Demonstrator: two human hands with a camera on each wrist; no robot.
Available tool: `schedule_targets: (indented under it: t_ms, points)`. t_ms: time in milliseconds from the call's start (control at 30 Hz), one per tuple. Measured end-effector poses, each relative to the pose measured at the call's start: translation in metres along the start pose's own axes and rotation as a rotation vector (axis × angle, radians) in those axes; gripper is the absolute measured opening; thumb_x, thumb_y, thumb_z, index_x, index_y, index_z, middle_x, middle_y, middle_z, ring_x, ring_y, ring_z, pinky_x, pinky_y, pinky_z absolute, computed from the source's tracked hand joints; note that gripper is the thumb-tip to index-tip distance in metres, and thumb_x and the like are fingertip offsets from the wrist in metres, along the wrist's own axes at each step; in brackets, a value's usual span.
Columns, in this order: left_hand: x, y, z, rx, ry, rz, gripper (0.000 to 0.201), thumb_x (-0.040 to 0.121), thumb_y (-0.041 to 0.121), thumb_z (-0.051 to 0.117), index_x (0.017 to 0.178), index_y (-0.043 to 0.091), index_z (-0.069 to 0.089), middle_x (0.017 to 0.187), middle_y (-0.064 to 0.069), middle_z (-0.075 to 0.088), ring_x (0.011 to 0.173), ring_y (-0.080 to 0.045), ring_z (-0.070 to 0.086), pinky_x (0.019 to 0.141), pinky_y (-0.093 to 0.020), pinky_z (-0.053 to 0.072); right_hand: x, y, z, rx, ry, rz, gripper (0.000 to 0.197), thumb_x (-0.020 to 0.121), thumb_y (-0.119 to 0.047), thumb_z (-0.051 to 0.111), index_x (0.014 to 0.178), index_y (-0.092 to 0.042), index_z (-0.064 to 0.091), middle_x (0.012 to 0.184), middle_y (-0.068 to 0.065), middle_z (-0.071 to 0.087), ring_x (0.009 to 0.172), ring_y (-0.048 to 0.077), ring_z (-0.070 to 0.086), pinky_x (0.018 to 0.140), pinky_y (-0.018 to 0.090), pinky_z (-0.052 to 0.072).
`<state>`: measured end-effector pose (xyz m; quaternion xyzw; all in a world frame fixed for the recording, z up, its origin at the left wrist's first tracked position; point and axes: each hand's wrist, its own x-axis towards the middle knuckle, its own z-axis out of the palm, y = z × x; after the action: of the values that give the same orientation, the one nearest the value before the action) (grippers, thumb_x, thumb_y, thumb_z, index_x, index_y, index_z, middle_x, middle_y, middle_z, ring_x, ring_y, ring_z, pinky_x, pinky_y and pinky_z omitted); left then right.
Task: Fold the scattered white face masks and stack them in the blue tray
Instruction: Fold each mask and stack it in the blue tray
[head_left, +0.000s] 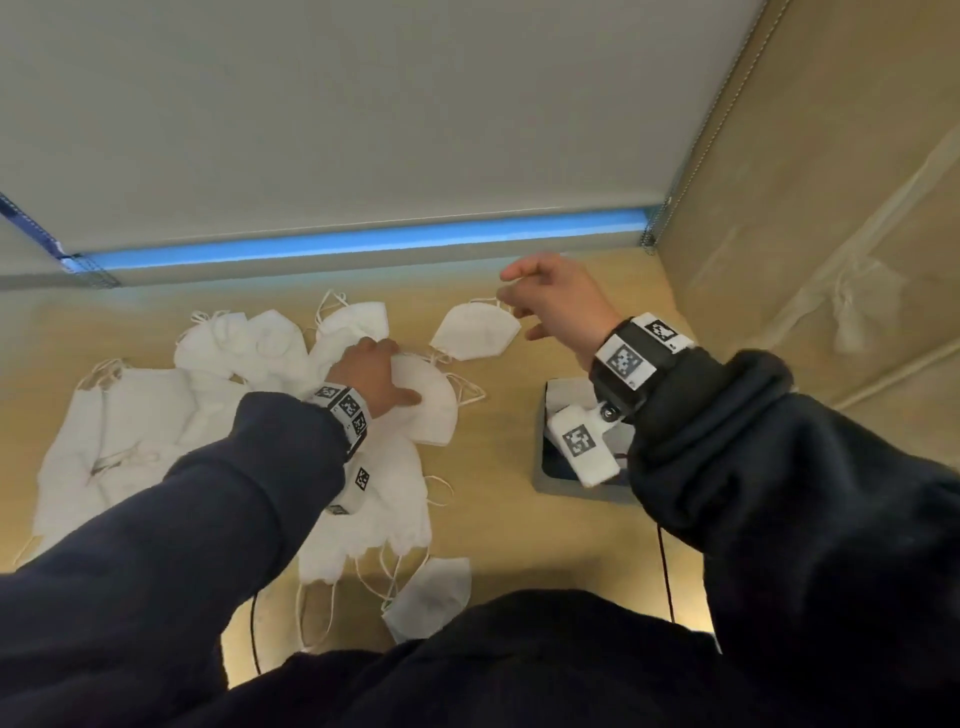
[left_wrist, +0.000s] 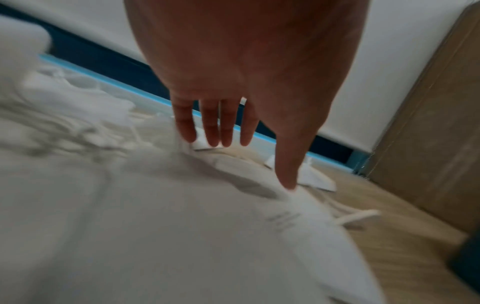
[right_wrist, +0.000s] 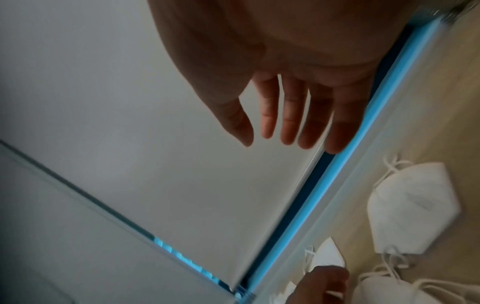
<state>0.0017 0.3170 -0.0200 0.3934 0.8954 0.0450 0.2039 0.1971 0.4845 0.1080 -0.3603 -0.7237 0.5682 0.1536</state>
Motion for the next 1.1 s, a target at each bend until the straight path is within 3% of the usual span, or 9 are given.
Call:
schedule_targets:
  t_ms: [133, 233, 400, 567, 767, 867, 967, 1033, 1100]
  points:
    - [-0.002, -0.009, 0.004, 0.170, -0.068, -0.019, 0.111, 0.062, 0.064, 0.085, 0.152, 0.023, 0.033, 0.141, -0.009, 0.047, 0.127, -0.032, 0.050, 0.101, -0.046, 0.045, 0.068, 0.003, 0.056, -0.420, -0.197, 0.073, 0.037, 0.089, -0.028, 0.073, 0.122, -0.020, 0.059, 0.118, 0.001, 0.060, 0.099, 0.022, 0.057, 0.072, 0.029, 0.043]
    - [0.000, -0.013, -0.001, 0.175, -0.044, -0.031, 0.091, 0.072, 0.057, 0.081, 0.148, 0.024, 0.042, 0.136, -0.006, 0.054, 0.126, -0.030, 0.052, 0.102, -0.043, 0.042, 0.103, 0.017, 0.082, -0.750, -0.253, 0.112, 0.049, 0.091, -0.026, 0.068, 0.136, -0.018, 0.049, 0.127, 0.004, 0.054, 0.109, 0.028, 0.058, 0.086, 0.034, 0.049]
    - [-0.023, -0.032, -0.041, -0.496, 0.151, 0.046, 0.033, 0.087, 0.033, 0.077, 0.112, 0.013, 0.074, 0.101, -0.005, 0.069, 0.098, -0.027, 0.064, 0.087, -0.039, 0.049, 0.142, 0.045, 0.106, -1.093, -0.276, 0.153, 0.055, 0.088, -0.026, 0.056, 0.140, -0.020, 0.042, 0.133, 0.013, 0.050, 0.113, 0.038, 0.057, 0.096, 0.050, 0.051]
    - [-0.065, -0.076, -0.084, -1.153, 0.296, -0.019, 0.018, 0.090, 0.022, 0.076, 0.108, 0.022, 0.077, 0.103, -0.002, 0.078, 0.100, -0.024, 0.073, 0.087, -0.041, 0.059, 0.142, 0.057, 0.121, -1.304, -0.359, 0.205, 0.076, 0.082, -0.027, 0.073, 0.148, -0.019, 0.035, 0.137, 0.015, 0.049, 0.120, 0.038, 0.056, 0.096, 0.049, 0.051]
    - [-0.107, -0.117, -0.054, -1.200, 0.032, -0.191, 0.031, 0.093, 0.002, 0.066, 0.115, 0.023, 0.069, 0.095, 0.000, 0.079, 0.091, -0.026, 0.073, 0.066, -0.031, 0.061, 0.131, 0.052, 0.141, -1.373, -0.400, 0.165, 0.070, 0.071, -0.044, 0.083, 0.129, -0.018, 0.053, 0.119, 0.006, 0.056, 0.115, 0.034, 0.056, 0.098, 0.050, 0.044]
    - [-0.119, -0.134, -0.021, -0.819, -0.084, -0.163, 0.029, 0.100, 0.014, 0.060, 0.121, 0.030, 0.072, 0.110, 0.004, 0.075, 0.099, -0.025, 0.070, 0.085, -0.041, 0.060, 0.112, 0.036, 0.148, -1.185, -0.429, 0.101, 0.042, 0.077, -0.042, 0.081, 0.108, -0.017, 0.067, 0.107, 0.003, 0.061, 0.102, 0.027, 0.061, 0.085, 0.038, 0.052]
    - [-0.126, -0.147, -0.015, -0.512, 0.087, -0.176, 0.029, 0.101, 0.025, 0.058, 0.127, 0.028, 0.070, 0.128, 0.005, 0.069, 0.114, -0.017, 0.063, 0.094, -0.023, 0.049, 0.083, 0.014, 0.144, -0.675, -0.446, 0.147, 0.018, 0.083, -0.031, 0.079, 0.089, -0.016, 0.071, 0.089, 0.003, 0.069, 0.084, 0.023, 0.065, 0.069, 0.029, 0.050]
    - [-0.134, -0.153, -0.031, -0.584, 0.173, -0.175, 0.026, 0.100, 0.026, 0.060, 0.122, 0.023, 0.073, 0.120, 0.001, 0.073, 0.109, -0.018, 0.065, 0.088, -0.021, 0.047, 0.058, -0.001, 0.137, -0.264, -0.467, 0.232, 0.024, 0.086, -0.016, 0.078, 0.107, -0.007, 0.072, 0.099, 0.012, 0.076, 0.087, 0.028, 0.073, 0.075, 0.032, 0.059]
    - [-0.144, -0.156, -0.056, -0.671, 0.184, -0.119, 0.016, 0.098, 0.025, 0.064, 0.107, 0.029, 0.077, 0.099, 0.002, 0.077, 0.096, -0.018, 0.070, 0.088, -0.038, 0.055, 0.035, -0.009, 0.130, 0.015, -0.466, 0.277, 0.037, 0.085, -0.005, 0.076, 0.121, 0.000, 0.066, 0.109, 0.018, 0.075, 0.090, 0.030, 0.074, 0.075, 0.037, 0.062]
